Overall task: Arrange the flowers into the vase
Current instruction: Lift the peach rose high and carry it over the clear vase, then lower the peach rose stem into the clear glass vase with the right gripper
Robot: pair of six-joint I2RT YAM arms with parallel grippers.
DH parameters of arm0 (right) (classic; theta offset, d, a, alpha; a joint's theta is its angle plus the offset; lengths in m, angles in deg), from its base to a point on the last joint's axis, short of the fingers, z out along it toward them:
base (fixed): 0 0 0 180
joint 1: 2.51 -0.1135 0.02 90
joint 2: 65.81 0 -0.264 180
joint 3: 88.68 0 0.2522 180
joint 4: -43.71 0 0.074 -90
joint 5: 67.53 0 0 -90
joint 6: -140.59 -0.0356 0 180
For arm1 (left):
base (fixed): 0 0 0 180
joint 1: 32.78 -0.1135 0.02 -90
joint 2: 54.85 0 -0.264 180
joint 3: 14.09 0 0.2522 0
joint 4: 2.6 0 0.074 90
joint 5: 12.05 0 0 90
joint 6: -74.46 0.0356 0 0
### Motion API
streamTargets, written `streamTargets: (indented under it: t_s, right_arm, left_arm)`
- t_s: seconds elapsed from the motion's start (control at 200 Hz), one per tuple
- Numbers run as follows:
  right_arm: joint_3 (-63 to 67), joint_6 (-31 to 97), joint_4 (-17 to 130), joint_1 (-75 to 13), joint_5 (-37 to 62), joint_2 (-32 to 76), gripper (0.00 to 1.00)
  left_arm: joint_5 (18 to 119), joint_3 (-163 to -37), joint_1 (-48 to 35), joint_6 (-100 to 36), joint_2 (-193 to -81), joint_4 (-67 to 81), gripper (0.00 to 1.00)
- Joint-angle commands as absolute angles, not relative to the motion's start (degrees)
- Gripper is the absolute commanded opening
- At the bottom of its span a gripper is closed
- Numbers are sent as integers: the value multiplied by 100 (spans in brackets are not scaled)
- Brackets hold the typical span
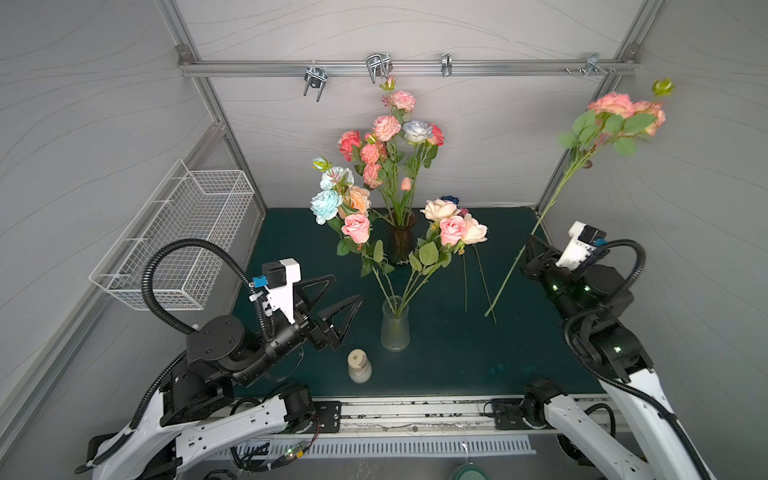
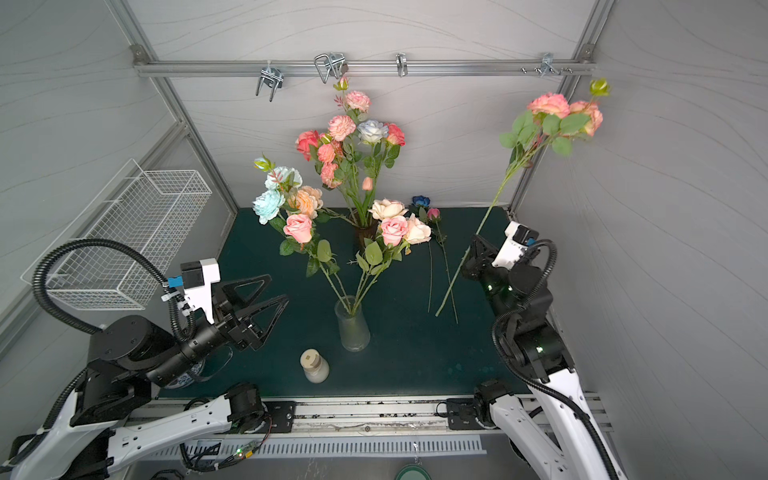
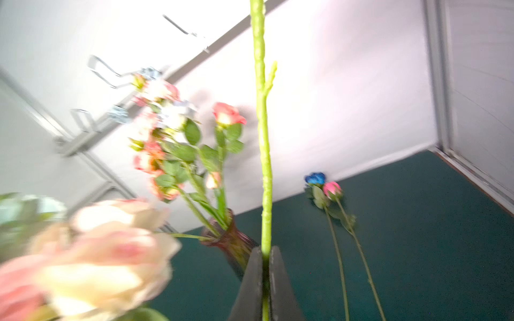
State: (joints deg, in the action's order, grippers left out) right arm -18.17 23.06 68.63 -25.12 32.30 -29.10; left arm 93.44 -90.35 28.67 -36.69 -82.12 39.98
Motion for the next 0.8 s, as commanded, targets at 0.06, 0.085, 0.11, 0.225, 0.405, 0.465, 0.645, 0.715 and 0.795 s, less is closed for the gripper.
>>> streamTargets:
  t_s: [0.06,0.085,0.11,0.225,0.405,0.465,0.645,0.715,0.795]
  right_arm:
    - [-781,2600,6473,-2773,1447,-2750,0]
    - [-638,2609,6422,-2837,1206,-2684,0]
    - [-500,2613,6380,-2918,996,-2609,0]
    - [-2,2665,6172,-3572,601,-2234,0]
    - [486,3710,5893,-5761,1419,-1400,0]
    - [540,4217,5669,-6533,1829,-1100,0]
    - [356,4940,4586,-7387,2375,-319,0]
    - [122,5140,4120,-7417,2523,-77,0]
    - [-175,5430,3600,-7456,2752,99,0]
  left_arm:
    - [9449,-9280,2857,-3602,-8052,4035,99]
    - [9462,-9293,2857,-3603,-8052,4058,99]
    - [9477,-9305,2857,-3607,-8048,4071,99]
    - [9515,-9332,2857,-3598,-8043,4098,99]
    - [9597,-9350,2857,-3567,-8060,4087,99]
    - [9619,-9350,2857,-3571,-8057,4098,99]
    - [9692,-9350,2857,-3611,-8021,4129,99]
    - [9696,-9350,2857,-3620,-8019,4139,99]
    - [9703,-9378,2857,-3629,-8032,4184,99]
